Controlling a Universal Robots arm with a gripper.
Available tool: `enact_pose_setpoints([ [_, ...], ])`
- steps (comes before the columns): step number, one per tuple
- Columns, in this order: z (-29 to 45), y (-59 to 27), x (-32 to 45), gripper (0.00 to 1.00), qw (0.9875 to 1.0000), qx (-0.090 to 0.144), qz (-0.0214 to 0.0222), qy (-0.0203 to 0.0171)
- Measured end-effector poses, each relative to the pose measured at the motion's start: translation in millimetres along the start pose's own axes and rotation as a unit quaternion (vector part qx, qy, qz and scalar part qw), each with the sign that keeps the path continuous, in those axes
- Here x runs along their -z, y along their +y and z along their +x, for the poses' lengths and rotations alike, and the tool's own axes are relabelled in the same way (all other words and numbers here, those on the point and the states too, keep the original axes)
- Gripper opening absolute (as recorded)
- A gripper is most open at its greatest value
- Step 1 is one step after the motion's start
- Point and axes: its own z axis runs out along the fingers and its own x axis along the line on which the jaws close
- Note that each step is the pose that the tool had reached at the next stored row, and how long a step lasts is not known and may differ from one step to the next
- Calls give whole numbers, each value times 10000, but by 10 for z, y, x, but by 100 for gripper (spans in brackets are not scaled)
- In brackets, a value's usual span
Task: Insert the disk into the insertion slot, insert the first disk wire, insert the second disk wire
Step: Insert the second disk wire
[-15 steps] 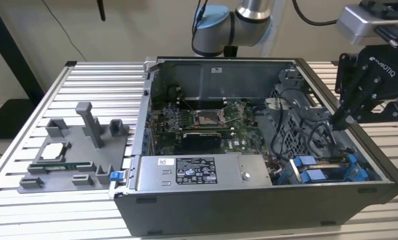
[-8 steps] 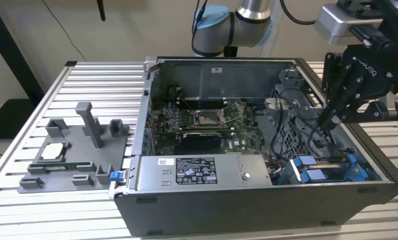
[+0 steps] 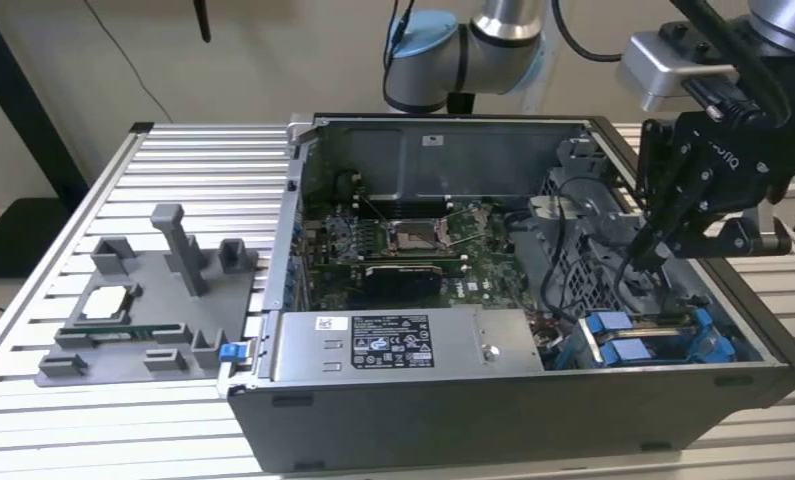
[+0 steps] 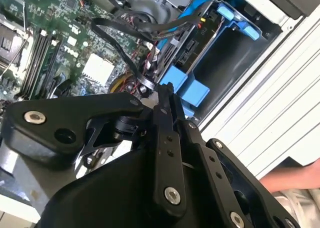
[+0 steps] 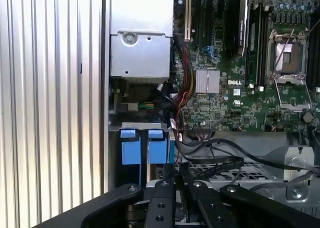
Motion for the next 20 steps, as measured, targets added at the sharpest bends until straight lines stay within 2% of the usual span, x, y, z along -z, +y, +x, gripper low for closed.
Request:
enact_pose_setpoints([
  [5, 10, -42, -91, 0, 10000, -5, 1, 1],
  [17, 34, -206, -306, 0, 9999, -100, 9, 3],
  [20, 34, -212, -314, 0, 9999, -110, 10, 4],
])
